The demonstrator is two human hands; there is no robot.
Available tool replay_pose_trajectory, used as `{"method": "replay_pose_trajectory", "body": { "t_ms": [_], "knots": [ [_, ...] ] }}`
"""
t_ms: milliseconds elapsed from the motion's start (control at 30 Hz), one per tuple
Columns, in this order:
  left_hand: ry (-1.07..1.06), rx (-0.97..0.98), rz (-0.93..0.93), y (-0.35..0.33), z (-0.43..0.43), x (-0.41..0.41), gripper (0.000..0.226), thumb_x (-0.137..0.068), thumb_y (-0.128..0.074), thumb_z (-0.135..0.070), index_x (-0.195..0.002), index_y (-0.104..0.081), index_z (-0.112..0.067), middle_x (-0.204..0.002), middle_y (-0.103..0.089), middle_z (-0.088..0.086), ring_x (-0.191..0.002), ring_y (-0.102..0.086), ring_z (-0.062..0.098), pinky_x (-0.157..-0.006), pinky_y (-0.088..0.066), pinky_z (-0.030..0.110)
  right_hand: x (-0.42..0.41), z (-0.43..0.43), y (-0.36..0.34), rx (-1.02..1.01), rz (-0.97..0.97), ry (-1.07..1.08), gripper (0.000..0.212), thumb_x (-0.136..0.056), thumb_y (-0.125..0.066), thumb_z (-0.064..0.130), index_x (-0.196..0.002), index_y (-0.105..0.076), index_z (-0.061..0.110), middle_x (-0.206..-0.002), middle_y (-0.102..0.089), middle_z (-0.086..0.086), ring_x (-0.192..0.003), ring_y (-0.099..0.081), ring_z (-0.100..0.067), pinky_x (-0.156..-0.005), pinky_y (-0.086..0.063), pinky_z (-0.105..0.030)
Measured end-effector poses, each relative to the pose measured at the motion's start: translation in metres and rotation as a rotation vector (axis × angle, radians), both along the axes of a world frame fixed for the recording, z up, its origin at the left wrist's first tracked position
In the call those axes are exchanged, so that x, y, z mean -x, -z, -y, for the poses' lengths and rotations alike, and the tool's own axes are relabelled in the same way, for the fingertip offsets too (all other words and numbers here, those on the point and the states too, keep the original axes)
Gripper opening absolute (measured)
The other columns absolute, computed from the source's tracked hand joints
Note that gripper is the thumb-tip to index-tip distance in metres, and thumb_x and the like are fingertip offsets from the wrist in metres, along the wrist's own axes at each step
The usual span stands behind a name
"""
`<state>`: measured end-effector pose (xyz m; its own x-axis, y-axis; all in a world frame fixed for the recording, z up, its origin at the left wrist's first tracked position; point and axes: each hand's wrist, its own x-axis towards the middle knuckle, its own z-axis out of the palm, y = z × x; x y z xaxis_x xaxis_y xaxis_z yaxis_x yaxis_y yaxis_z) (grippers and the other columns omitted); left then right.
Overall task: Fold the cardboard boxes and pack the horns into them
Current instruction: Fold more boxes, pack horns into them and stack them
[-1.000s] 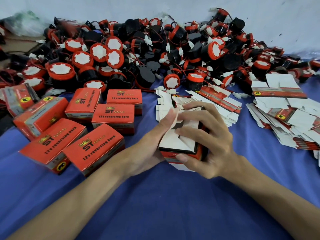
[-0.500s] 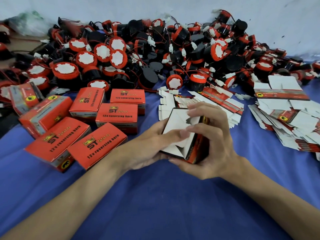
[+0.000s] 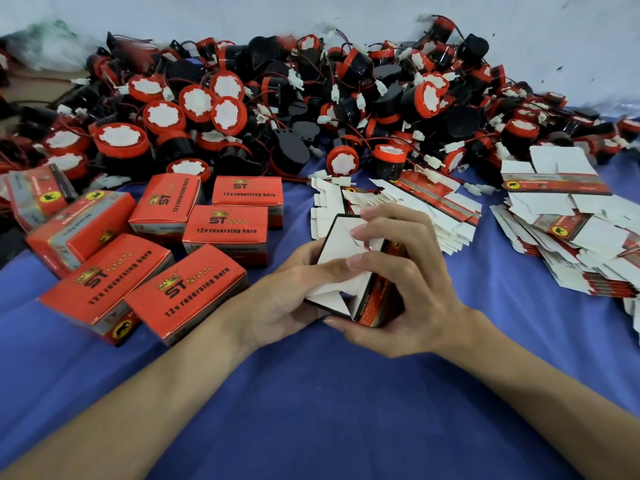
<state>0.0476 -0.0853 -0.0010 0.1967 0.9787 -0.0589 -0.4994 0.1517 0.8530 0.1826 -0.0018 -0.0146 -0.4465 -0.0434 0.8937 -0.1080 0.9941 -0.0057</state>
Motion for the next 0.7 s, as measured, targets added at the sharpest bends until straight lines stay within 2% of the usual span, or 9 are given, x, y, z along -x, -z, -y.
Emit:
{"method": "replay_pose_trajectory", "body": {
  "t_ms": [133, 367, 567, 700],
  "knots": [
    [0.007, 0.016, 0.014, 0.0009, 0.0011, 0.0006, 0.022, -0.082, -0.056, -0.011, -0.102, -0.063, -0.013, -0.083, -0.071, 0.002, -0.075, -0.070, 0.013, -0.053, -0.052, 0.020, 0.0006, 0.0011, 0.0002, -0.014, -0.002, -0.005, 0.043, -0.076, -0.073, 0.036, -0.103, -0.053, 0.009, -0.112, -0.050, -0.012, -0.111, -0.051, -0.034, -0.097, -0.042, -0.040],
    [-0.032, 0.066, -0.018, 0.0034, -0.0015, 0.0003, 0.040, -0.080, -0.059, -0.026, -0.118, -0.059, -0.015, -0.101, -0.069, 0.005, -0.092, -0.068, 0.017, -0.066, -0.056, 0.027, 0.0017, 0.0000, -0.0003, 0.014, 0.036, 0.010, 0.039, -0.081, -0.069, 0.036, -0.104, -0.053, 0.009, -0.112, -0.051, -0.010, -0.114, -0.049, -0.033, -0.099, -0.040, -0.040],
    [0.027, 0.067, 0.116, 0.0029, -0.0016, 0.0053, 0.028, -0.080, -0.056, -0.024, -0.102, -0.072, -0.018, -0.094, -0.069, 0.004, -0.087, -0.066, 0.018, -0.066, -0.054, 0.027, 0.0026, 0.0002, 0.0005, 0.006, 0.048, 0.046, 0.041, -0.082, -0.067, 0.038, -0.108, -0.053, 0.010, -0.115, -0.050, -0.010, -0.115, -0.047, -0.032, -0.101, -0.038, -0.041],
    [0.078, -0.035, 0.098, 0.0039, -0.0021, 0.0086, 0.030, -0.079, -0.058, -0.013, -0.105, -0.072, -0.019, -0.100, -0.070, 0.005, -0.094, -0.068, 0.019, -0.070, -0.055, 0.029, 0.0026, 0.0021, -0.0003, -0.007, 0.019, 0.079, 0.041, -0.082, -0.065, 0.039, -0.108, -0.055, 0.010, -0.117, -0.048, -0.011, -0.116, -0.045, -0.033, -0.102, -0.037, -0.040]
  ]
}}
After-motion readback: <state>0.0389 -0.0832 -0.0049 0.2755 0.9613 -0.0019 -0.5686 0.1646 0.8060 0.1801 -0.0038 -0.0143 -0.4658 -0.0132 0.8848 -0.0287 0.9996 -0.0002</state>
